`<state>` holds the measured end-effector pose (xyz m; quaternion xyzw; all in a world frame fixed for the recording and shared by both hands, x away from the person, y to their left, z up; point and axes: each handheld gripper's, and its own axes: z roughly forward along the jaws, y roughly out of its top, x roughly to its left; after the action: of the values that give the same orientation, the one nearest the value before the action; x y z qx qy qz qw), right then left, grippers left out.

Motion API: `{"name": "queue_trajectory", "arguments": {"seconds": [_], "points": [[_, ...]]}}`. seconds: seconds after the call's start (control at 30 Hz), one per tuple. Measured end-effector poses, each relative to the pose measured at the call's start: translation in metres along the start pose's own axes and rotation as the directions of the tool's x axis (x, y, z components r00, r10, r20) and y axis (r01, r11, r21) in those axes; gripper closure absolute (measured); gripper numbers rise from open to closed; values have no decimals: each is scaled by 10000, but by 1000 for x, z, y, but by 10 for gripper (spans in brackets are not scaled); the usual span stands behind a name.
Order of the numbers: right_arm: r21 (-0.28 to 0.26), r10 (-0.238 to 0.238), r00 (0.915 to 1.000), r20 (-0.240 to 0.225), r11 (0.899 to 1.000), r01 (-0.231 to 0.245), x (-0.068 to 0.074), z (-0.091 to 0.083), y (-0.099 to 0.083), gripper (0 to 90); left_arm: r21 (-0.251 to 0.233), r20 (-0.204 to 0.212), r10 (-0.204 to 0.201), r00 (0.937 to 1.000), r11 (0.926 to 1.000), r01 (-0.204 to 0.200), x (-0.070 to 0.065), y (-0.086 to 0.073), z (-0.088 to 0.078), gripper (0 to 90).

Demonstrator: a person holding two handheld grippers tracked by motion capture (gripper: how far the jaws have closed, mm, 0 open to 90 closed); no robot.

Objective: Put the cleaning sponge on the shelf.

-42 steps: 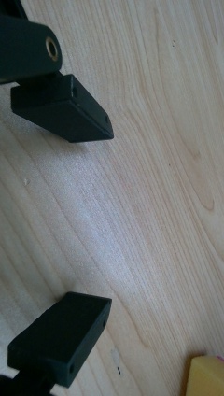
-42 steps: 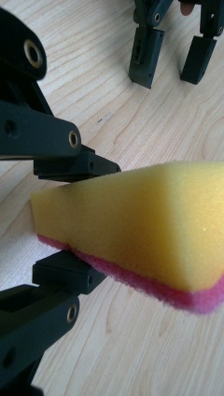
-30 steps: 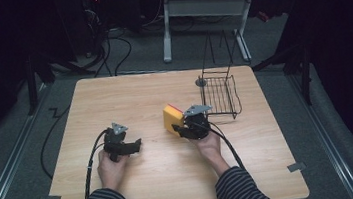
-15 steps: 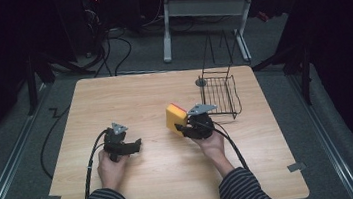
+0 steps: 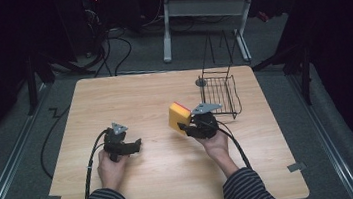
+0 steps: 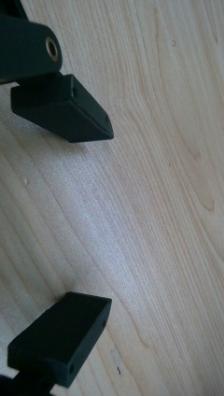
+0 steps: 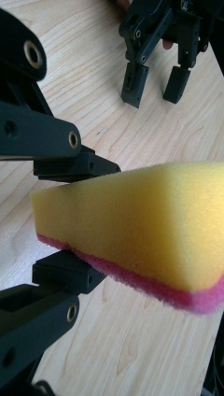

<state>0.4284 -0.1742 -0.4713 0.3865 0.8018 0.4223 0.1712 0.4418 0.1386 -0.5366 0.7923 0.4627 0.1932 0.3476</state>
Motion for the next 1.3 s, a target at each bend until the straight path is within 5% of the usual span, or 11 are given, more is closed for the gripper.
{"name": "queue_trajectory", "arguments": {"seconds": [1.3], "points": [[-818, 509, 9969, 605, 9956, -458, -28, -57, 0, 600, 0, -6, -1, 10000, 10000, 1, 0, 0, 0, 168]]}}
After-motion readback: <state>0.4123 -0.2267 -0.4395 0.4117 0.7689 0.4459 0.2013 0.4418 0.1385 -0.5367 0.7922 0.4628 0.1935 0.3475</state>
